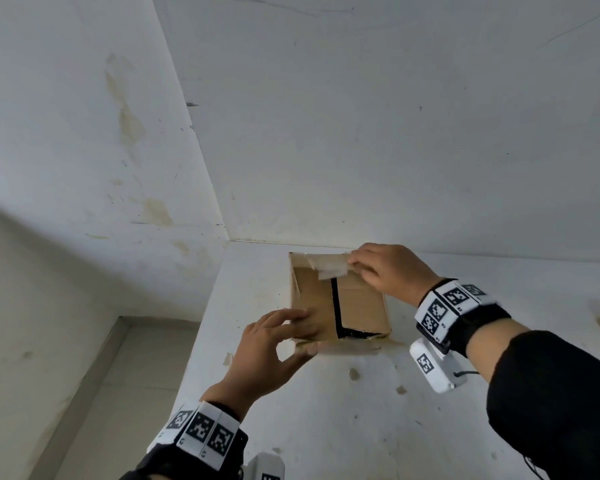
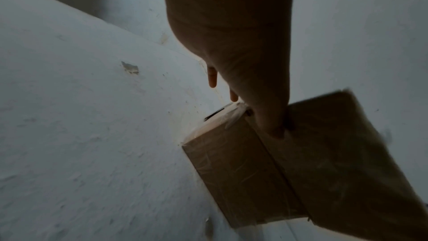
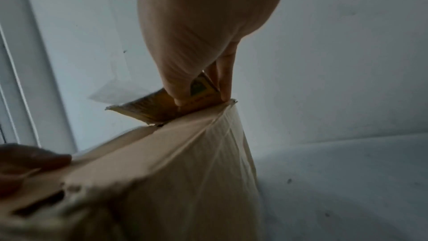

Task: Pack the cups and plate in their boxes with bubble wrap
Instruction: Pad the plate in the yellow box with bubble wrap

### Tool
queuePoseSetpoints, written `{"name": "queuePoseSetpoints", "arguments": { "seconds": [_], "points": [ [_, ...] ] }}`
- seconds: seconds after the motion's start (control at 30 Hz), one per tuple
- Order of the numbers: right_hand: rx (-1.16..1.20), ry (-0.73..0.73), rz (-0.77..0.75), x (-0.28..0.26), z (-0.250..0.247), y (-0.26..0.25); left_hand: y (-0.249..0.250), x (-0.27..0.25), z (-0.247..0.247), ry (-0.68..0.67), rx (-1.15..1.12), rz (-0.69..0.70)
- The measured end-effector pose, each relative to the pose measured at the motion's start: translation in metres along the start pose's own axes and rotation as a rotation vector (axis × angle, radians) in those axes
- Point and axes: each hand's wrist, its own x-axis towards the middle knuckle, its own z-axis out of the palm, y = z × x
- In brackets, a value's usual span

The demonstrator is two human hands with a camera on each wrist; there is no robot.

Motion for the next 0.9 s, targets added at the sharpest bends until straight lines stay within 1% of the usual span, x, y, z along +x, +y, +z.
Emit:
{"name": "queuePoseSetpoints", "arguments": {
  "seconds": [0.03,0.1,0.17,0.23,0.3,0.37,0.4,0.47,0.5,0.63,0.73,0.8,0.83,0.9],
  "points": [
    [0.042,0.042,0.044,0.003,-0.001,-0.001,0.003,0.002,0.000,0.028,-0.014,-0.033],
    [0.159,0.100,0.187,0.007,-0.001,0.000,0.010,0.008,-0.001,0.081,-0.061,-0.133],
    [0.291,0.101,0.342,0.010,-0.003,0.001,0.017,0.017,0.000,0.109,-0.094,-0.247],
    [0.369,0.083,0.421,0.014,-0.006,0.003,0.024,0.027,0.003,0.137,-0.097,-0.343],
    [0.400,0.053,0.447,0.016,-0.010,0.005,0.026,0.035,0.007,0.147,-0.136,-0.450],
    [0.443,0.006,0.438,0.015,-0.012,0.006,0.026,0.039,0.010,0.132,-0.227,-0.528],
    [0.465,-0.019,0.418,0.013,-0.013,0.006,0.024,0.039,0.012,0.128,-0.279,-0.543],
    [0.476,-0.074,0.344,0.005,-0.010,0.005,0.022,0.038,0.014,0.135,-0.365,-0.531],
    [0.446,-0.101,0.299,-0.001,-0.007,0.004,0.021,0.037,0.014,0.132,-0.377,-0.514],
    [0.165,-0.199,0.170,-0.027,0.005,0.003,0.019,0.036,0.014,0.075,-0.248,-0.423],
    [-0.017,-0.292,0.153,-0.033,0.007,-0.009,0.017,0.034,0.015,0.042,-0.141,-0.386],
    [-0.071,-0.330,0.108,-0.030,0.006,-0.025,0.015,0.031,0.016,0.059,-0.104,-0.372],
    [-0.081,-0.374,0.085,-0.029,0.006,-0.034,0.014,0.030,0.017,0.067,-0.087,-0.368],
    [-0.144,-0.509,0.049,-0.032,0.014,-0.049,0.013,0.030,0.017,0.068,-0.047,-0.367]
  ]
}}
